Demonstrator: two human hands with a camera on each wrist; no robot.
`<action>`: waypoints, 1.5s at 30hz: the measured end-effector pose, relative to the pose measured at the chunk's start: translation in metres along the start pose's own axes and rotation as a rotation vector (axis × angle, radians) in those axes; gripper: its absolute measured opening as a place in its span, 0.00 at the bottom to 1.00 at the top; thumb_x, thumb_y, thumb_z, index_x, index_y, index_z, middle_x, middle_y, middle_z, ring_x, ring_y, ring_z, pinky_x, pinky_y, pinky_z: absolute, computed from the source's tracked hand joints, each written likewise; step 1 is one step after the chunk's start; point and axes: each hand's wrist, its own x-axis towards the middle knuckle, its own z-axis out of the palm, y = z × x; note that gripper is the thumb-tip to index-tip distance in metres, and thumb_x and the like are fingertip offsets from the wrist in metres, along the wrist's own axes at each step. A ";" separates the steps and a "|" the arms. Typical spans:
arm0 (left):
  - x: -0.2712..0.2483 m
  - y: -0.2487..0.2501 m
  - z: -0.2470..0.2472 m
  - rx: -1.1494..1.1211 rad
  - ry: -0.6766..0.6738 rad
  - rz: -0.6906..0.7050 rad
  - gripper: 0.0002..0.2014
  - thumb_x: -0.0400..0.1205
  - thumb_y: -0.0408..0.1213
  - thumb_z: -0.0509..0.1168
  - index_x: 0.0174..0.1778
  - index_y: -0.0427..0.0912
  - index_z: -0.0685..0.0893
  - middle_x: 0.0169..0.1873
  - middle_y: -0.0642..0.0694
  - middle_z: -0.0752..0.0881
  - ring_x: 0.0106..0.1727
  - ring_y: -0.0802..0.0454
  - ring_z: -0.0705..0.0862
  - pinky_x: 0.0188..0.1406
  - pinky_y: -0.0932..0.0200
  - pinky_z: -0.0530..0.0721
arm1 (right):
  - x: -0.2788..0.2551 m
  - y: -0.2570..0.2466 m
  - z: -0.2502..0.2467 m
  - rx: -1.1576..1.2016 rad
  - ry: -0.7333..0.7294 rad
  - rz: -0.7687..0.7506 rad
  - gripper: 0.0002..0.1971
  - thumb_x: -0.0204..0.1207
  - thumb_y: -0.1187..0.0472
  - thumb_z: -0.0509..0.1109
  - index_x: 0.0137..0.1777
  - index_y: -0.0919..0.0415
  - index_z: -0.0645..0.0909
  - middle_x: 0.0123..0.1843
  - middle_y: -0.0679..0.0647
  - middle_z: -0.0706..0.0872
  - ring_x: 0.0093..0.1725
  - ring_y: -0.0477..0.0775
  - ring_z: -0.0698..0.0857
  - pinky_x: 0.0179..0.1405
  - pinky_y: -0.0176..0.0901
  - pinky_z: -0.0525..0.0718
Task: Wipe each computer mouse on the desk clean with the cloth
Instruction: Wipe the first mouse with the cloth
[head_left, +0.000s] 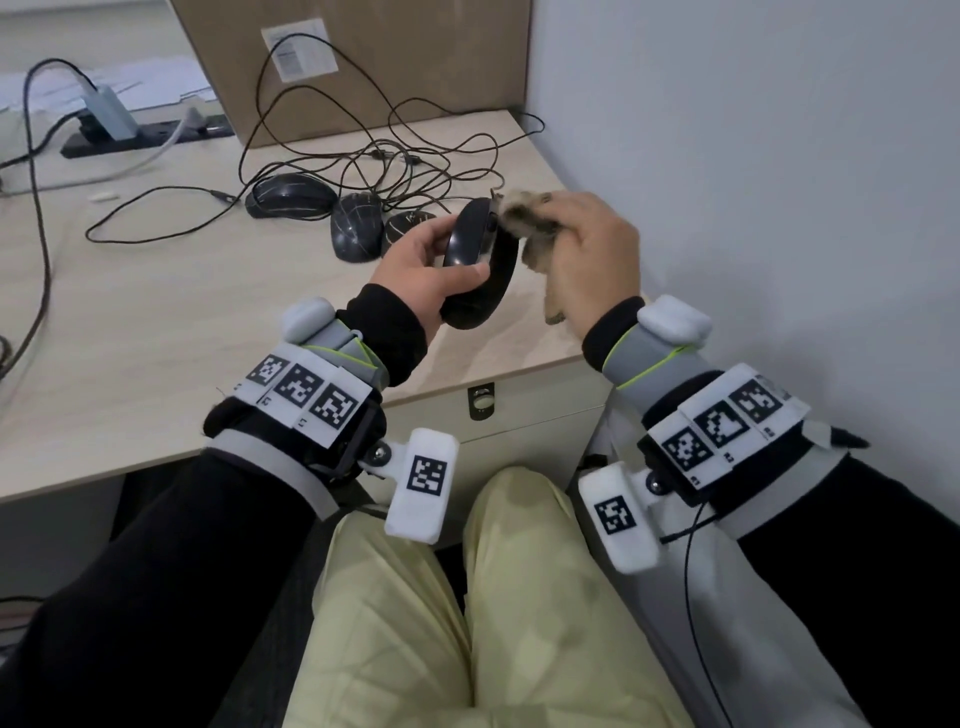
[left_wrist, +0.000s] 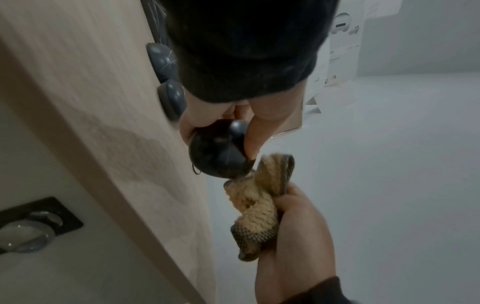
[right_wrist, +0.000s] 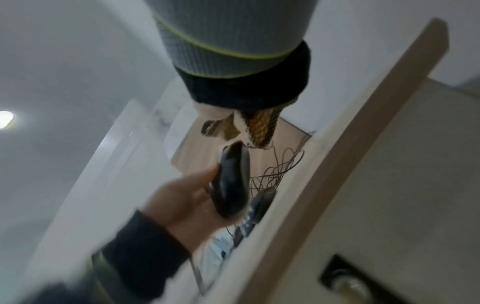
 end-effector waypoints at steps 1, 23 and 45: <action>-0.001 -0.001 -0.001 0.014 -0.004 -0.006 0.29 0.70 0.18 0.68 0.68 0.33 0.75 0.51 0.41 0.83 0.54 0.44 0.82 0.59 0.45 0.82 | 0.006 0.000 -0.004 0.036 0.087 0.100 0.25 0.63 0.67 0.52 0.51 0.59 0.87 0.51 0.57 0.88 0.52 0.63 0.85 0.55 0.54 0.84; -0.004 0.055 -0.040 -0.082 -0.220 0.096 0.18 0.72 0.22 0.61 0.57 0.39 0.80 0.43 0.46 0.88 0.45 0.49 0.87 0.47 0.49 0.86 | 0.018 -0.025 -0.011 0.407 -0.633 0.331 0.12 0.83 0.51 0.59 0.50 0.56 0.81 0.43 0.53 0.87 0.35 0.46 0.86 0.35 0.37 0.84; -0.019 0.023 -0.036 -0.185 0.063 -0.066 0.14 0.82 0.22 0.56 0.58 0.40 0.78 0.45 0.44 0.83 0.40 0.50 0.84 0.39 0.55 0.82 | 0.036 -0.026 -0.023 0.729 0.038 0.553 0.21 0.82 0.57 0.59 0.29 0.58 0.82 0.31 0.50 0.86 0.33 0.55 0.80 0.43 0.54 0.86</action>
